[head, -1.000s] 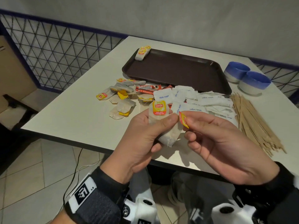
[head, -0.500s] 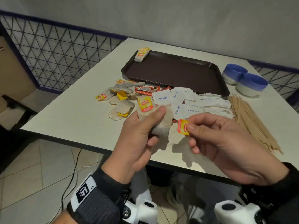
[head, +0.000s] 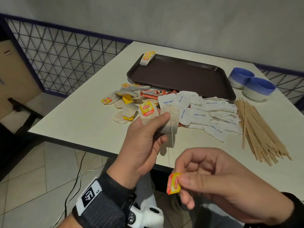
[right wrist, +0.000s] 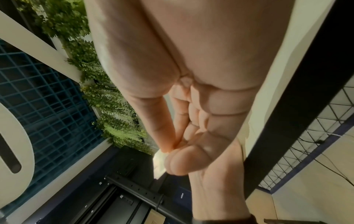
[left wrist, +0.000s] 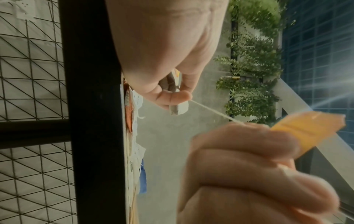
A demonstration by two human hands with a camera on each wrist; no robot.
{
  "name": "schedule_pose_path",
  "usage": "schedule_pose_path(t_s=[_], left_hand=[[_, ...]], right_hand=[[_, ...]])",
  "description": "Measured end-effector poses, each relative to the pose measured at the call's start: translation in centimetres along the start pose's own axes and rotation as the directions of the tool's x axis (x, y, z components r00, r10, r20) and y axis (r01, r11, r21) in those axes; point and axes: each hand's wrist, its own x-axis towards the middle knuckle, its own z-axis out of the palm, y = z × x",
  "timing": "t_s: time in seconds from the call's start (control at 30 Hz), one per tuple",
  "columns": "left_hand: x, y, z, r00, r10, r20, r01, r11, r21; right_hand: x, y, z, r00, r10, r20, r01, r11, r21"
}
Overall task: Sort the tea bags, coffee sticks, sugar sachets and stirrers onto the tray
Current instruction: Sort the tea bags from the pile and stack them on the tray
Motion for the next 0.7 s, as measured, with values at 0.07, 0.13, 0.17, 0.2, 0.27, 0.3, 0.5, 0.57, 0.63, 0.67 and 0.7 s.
schedule_pose_path(t_s=[0.07,0.13,0.17,0.2,0.27,0.3,0.5,0.57,0.63,0.67,0.7], left_hand=[[0.1,-0.1,0.1,1.000,0.018,-0.009,-0.018,1.000,0.005],[0.1,-0.1,0.1,1.000,0.026,-0.009,-0.026,1.000,-0.006],[0.1,-0.1,0.0,1.000,0.024,-0.005,-0.024,1.000,-0.016],[0.1,-0.1,0.0,1.000,0.018,0.002,-0.018,0.999,-0.026],[0.2,0.0,-0.2,1.000,0.001,0.018,0.000,0.999,-0.044],[0.2,0.1,-0.2,1.000,-0.008,0.026,0.009,0.999,-0.048],[0.0,0.4,-0.4,0.996,-0.065,0.066,0.070,0.995,-0.073],[-0.1,0.6,-0.5,0.991,-0.093,0.098,0.103,0.989,-0.101],[-0.3,0.9,-0.6,0.980,-0.128,0.153,0.144,0.985,-0.097],[-0.4,0.9,-0.7,0.972,-0.147,0.181,0.162,0.984,-0.073],[-0.5,0.9,-0.8,0.965,-0.161,0.208,0.175,0.983,-0.049]], right_hand=[[0.6,0.6,0.4,0.999,0.043,-0.009,-0.043,0.999,0.012],[1.1,1.4,0.6,0.994,0.099,-0.039,-0.097,0.994,0.059],[1.3,1.7,0.6,0.991,0.118,-0.062,-0.112,0.989,0.096],[1.5,1.9,0.6,0.988,0.129,-0.090,-0.116,0.984,0.137],[1.6,2.1,0.3,0.979,0.133,-0.155,-0.098,0.971,0.216],[1.7,2.0,0.1,0.974,0.133,-0.186,-0.084,0.965,0.249],[2.0,1.4,-0.9,0.960,0.158,-0.230,-0.058,0.920,0.388],[2.2,1.3,-1.3,0.963,0.155,-0.219,-0.038,0.886,0.461],[2.3,1.0,-1.7,0.971,0.130,-0.203,-0.003,0.850,0.526],[2.3,0.8,-1.9,0.975,0.112,-0.190,0.013,0.831,0.556],[2.4,0.7,-2.1,0.979,0.097,-0.180,0.027,0.812,0.582]])
